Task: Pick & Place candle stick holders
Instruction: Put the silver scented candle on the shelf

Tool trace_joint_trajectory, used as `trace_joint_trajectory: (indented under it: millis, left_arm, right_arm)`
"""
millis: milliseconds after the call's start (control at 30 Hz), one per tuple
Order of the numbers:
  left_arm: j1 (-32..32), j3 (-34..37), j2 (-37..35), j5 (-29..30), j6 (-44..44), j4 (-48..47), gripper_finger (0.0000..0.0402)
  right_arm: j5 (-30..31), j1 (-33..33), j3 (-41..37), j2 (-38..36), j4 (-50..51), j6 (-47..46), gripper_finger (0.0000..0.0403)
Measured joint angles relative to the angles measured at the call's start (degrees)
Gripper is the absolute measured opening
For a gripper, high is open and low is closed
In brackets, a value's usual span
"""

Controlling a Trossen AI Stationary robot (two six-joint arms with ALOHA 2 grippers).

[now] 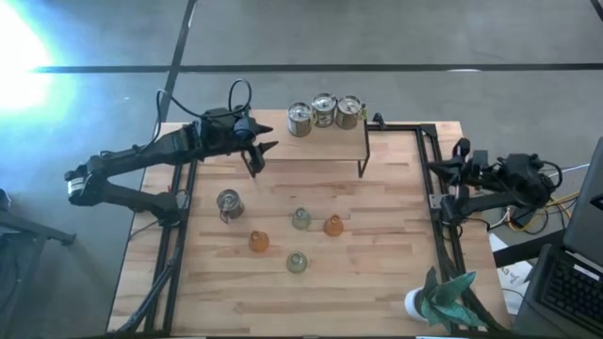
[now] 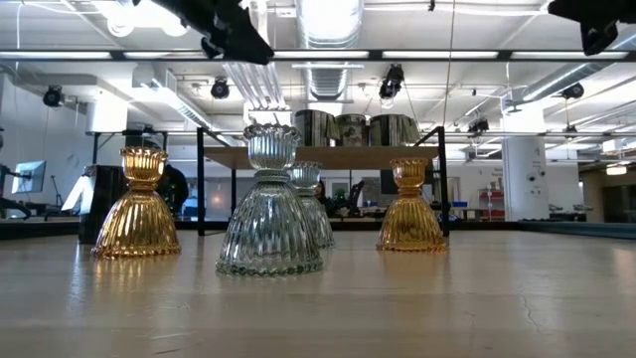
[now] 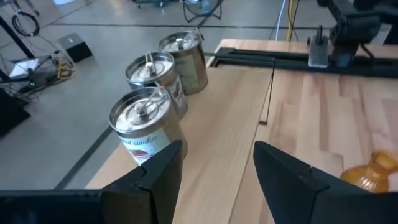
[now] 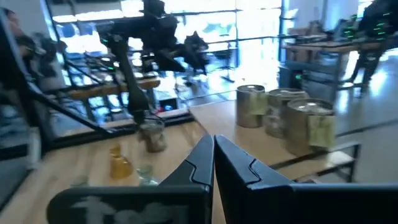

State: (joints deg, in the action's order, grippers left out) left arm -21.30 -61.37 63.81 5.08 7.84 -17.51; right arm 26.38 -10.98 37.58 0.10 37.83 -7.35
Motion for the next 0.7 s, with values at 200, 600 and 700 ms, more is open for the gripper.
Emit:
trace_joint_trajectory:
  millis: [200, 600, 700]
  left_arm:
    - [-0.4, 7.7, 0.8, -6.0, 1.4, 7.2, 0.0202]
    - [-2.2, 18.9, 11.3, -13.5, 3.0, 36.1, 0.0202]
    - [-2.7, 16.1, 16.2, -15.5, 6.0, 36.0, 0.0202]
  right_arm:
    - [3.4, 0.0, 3.3, 1.9, 2.7, 6.9, 0.0008]
    - [3.3, 0.0, 3.9, 1.9, 2.6, 6.0, 0.0008]
    - [3.2, 0.0, 3.8, 1.9, 2.5, 6.0, 0.0008]
